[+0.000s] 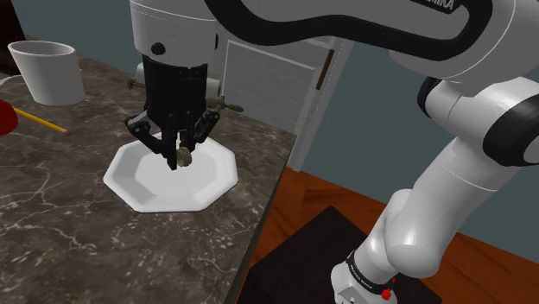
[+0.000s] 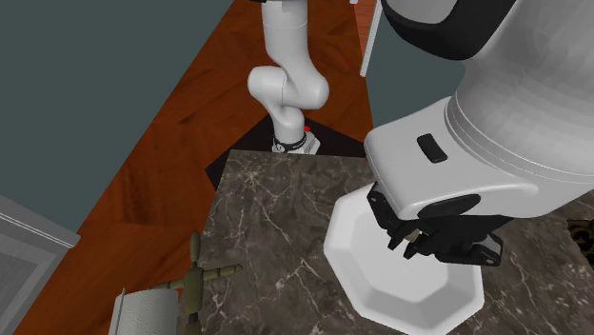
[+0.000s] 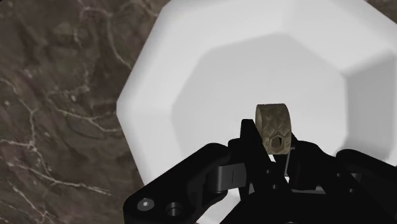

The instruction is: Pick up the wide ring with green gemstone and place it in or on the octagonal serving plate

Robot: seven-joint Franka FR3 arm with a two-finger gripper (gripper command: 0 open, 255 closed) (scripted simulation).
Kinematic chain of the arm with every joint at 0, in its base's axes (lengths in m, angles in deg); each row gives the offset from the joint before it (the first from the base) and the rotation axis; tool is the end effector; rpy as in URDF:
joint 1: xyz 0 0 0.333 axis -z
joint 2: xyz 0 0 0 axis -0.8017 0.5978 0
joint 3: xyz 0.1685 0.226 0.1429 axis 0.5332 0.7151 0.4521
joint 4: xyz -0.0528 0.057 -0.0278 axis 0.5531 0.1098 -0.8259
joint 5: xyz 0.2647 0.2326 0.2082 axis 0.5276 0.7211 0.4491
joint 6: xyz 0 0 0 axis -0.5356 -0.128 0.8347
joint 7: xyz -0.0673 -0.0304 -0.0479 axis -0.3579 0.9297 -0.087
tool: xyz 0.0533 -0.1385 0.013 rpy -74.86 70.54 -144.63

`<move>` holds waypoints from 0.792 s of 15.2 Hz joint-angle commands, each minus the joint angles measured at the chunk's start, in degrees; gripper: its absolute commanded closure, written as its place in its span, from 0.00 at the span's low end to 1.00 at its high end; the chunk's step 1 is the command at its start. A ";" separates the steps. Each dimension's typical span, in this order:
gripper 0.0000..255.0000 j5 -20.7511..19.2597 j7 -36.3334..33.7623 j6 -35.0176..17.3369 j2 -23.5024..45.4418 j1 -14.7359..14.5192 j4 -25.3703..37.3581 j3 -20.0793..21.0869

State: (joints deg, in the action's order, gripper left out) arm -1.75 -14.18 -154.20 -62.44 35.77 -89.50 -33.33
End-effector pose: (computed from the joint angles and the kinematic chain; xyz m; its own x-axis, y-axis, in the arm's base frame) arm 0.3558 0.4517 0.5777 1.0000 -0.0048 -0.0033 -0.0048 -1.0000 -0.0003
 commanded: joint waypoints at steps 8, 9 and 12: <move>0.00 -0.87 -0.60 4.25 1.52 -0.37 5.51 0.32; 0.00 -1.45 -0.99 6.48 2.51 -0.67 8.54 0.53; 0.00 -1.98 -1.33 8.29 3.39 -0.97 11.08 0.72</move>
State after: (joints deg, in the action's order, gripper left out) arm -3.74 -15.52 -146.28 -59.03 34.80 -78.74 -32.61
